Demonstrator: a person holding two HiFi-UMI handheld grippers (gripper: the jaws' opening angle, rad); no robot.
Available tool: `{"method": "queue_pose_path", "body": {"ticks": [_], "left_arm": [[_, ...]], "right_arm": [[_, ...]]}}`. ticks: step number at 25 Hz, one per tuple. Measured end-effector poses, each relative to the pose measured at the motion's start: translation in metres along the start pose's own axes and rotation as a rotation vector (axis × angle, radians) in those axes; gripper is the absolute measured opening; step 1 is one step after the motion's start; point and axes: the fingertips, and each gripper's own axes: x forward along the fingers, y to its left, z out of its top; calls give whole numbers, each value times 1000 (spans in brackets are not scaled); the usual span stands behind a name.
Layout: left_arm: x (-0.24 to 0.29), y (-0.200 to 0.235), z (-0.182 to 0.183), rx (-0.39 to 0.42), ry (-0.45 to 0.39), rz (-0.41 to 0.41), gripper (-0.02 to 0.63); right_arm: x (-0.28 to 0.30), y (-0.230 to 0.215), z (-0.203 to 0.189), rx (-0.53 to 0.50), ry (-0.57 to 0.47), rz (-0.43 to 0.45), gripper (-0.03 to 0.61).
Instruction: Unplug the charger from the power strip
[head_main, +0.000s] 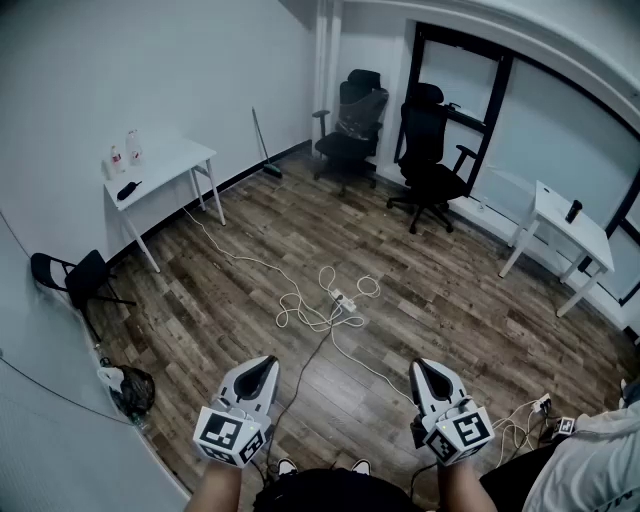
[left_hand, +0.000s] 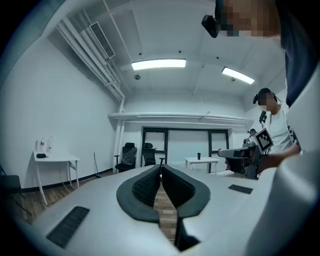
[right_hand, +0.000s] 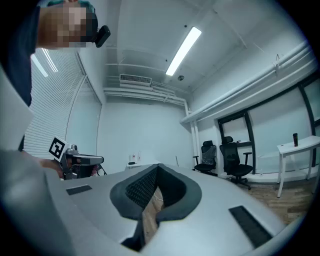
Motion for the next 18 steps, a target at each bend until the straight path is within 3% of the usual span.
{"method": "queue_pose_path", "body": {"ticks": [9, 18], "left_arm": [[9, -3, 1, 10, 4, -12, 32], [32, -29, -13, -4, 40, -10, 32]], "right_arm": [[2, -8, 0, -6, 12, -7, 18], [-7, -36, -18, 69, 2, 19, 18]]}}
